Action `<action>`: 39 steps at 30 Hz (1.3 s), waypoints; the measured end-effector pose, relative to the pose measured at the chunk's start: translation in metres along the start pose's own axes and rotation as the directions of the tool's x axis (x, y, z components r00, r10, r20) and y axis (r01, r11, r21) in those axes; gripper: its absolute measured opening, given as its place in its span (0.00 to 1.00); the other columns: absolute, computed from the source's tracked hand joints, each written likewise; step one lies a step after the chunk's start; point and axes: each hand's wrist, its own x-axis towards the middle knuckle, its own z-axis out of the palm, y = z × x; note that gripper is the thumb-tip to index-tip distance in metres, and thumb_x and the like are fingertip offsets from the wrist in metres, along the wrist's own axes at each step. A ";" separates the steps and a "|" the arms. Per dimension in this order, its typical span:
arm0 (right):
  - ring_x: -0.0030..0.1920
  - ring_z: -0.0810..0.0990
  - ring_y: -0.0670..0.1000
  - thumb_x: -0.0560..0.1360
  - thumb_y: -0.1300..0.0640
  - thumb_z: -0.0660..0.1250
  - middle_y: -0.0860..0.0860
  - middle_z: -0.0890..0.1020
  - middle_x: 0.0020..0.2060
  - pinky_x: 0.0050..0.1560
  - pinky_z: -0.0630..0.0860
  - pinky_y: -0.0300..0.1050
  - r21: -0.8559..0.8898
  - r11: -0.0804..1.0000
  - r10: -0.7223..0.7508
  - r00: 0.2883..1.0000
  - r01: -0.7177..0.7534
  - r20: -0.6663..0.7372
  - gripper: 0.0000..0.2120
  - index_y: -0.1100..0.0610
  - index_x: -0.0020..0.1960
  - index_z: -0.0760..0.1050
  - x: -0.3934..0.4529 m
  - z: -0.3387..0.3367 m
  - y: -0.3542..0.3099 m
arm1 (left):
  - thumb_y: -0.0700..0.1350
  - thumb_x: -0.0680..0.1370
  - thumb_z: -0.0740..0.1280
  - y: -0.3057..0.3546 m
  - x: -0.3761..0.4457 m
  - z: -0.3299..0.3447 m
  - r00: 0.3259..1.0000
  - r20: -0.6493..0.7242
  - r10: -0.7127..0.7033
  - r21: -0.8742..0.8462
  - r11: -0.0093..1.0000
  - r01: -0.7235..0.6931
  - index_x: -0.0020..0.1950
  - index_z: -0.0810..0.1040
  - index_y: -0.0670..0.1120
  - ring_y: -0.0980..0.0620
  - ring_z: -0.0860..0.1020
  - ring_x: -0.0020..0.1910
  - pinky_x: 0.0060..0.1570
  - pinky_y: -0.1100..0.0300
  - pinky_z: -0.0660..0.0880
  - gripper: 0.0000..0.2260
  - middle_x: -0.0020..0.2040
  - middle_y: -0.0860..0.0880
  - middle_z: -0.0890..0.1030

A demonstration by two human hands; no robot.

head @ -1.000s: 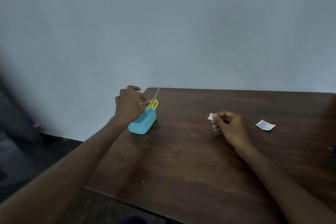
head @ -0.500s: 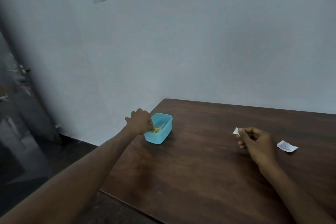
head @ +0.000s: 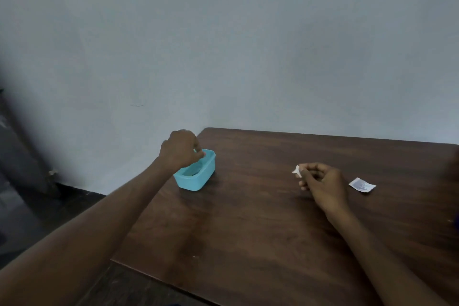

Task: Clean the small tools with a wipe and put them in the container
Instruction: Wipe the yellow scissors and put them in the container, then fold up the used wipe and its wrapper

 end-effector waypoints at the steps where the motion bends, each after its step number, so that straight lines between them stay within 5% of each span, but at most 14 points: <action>1: 0.35 0.87 0.51 0.80 0.59 0.74 0.50 0.89 0.38 0.49 0.87 0.61 0.003 1.000 0.003 1.000 -0.003 -0.009 0.05 0.50 0.48 0.85 -0.001 0.000 -0.001 | 0.56 0.78 0.77 0.013 -0.004 0.002 0.999 -0.033 0.043 -0.077 0.996 -0.046 0.50 0.88 0.49 0.48 0.81 0.59 0.54 0.52 0.78 0.11 0.58 0.50 0.84; 4: 0.35 0.88 0.49 0.78 0.58 0.76 0.48 0.89 0.36 0.48 0.87 0.57 0.013 0.998 -0.052 0.992 0.054 -0.119 0.05 0.48 0.48 0.85 -0.002 -0.011 -0.009 | 0.51 0.77 0.78 0.068 -0.017 0.020 0.976 -0.104 0.191 -0.325 0.921 -0.215 0.48 0.89 0.49 0.52 0.82 0.62 0.60 0.59 0.74 0.06 0.60 0.50 0.86; 8: 0.36 0.88 0.44 0.77 0.53 0.78 0.44 0.87 0.34 0.45 0.85 0.48 -0.007 0.986 -0.161 0.929 0.168 -0.332 0.03 0.46 0.46 0.86 0.003 -0.029 -0.018 | 0.50 0.78 0.77 0.140 -0.034 0.053 0.951 -0.010 0.310 -0.508 0.817 -0.272 0.50 0.89 0.54 0.61 0.82 0.51 0.54 0.65 0.75 0.02 0.52 0.57 0.86; 11: 0.35 0.87 0.46 0.77 0.50 0.77 0.45 0.86 0.33 0.44 0.86 0.54 -0.027 0.985 -0.160 0.851 0.170 -0.499 0.02 0.47 0.45 0.86 0.009 -0.043 -0.011 | 0.50 0.80 0.76 0.183 -0.036 0.086 0.914 0.099 0.394 -0.544 0.790 -0.281 0.54 0.89 0.52 0.65 0.84 0.43 0.55 0.61 0.83 0.05 0.47 0.56 0.88; 16: 0.36 0.87 0.53 0.74 0.48 0.75 0.47 0.87 0.34 0.42 0.85 0.60 0.111 0.982 -0.034 0.724 0.151 -0.689 0.06 0.50 0.43 0.85 0.026 -0.073 -0.001 | 0.56 0.80 0.74 0.253 -0.042 0.123 0.893 0.128 0.431 -0.555 0.778 -0.296 0.59 0.87 0.55 0.61 0.85 0.49 0.56 0.56 0.84 0.10 0.48 0.59 0.88; 24: 0.29 0.80 0.47 0.75 0.60 0.75 0.51 0.86 0.33 0.36 0.79 0.50 0.313 0.942 0.183 0.600 0.119 -0.779 0.07 0.50 0.40 0.84 0.042 -0.093 0.013 | 0.72 0.73 0.70 0.328 -0.042 0.148 0.912 -0.008 0.410 -0.446 0.815 -0.370 0.55 0.86 0.62 0.56 0.81 0.56 0.46 0.57 0.76 0.19 0.51 0.59 0.84; 29: 0.27 0.76 0.46 0.76 0.63 0.75 0.51 0.85 0.32 0.35 0.75 0.46 0.390 0.918 0.236 0.686 0.075 -0.688 0.06 0.53 0.42 0.84 0.047 -0.084 0.020 | 0.66 0.74 0.73 0.318 -0.030 0.151 0.908 0.019 0.419 -0.476 0.802 -0.361 0.50 0.85 0.56 0.55 0.83 0.51 0.44 0.58 0.75 0.15 0.46 0.58 0.85; 33: 0.29 0.77 0.46 0.77 0.59 0.76 0.49 0.85 0.31 0.37 0.77 0.47 0.265 0.964 0.149 0.816 0.005 -0.558 0.07 0.52 0.40 0.85 0.044 -0.066 0.025 | 0.60 0.76 0.76 0.258 -0.015 0.144 0.925 0.004 0.379 -0.593 0.746 -0.303 0.40 0.83 0.57 0.60 0.83 0.39 0.41 0.58 0.80 0.10 0.36 0.58 0.84; 39: 0.37 0.86 0.46 0.79 0.58 0.75 0.46 0.89 0.40 0.46 0.85 0.51 0.106 0.994 0.010 0.959 0.021 -0.282 0.04 0.49 0.48 0.87 0.034 -0.032 0.024 | 0.51 0.79 0.78 0.178 -0.015 0.136 0.962 -0.028 0.271 -0.789 0.584 -0.188 0.42 0.88 0.52 0.57 0.87 0.42 0.41 0.63 0.78 0.07 0.41 0.60 0.88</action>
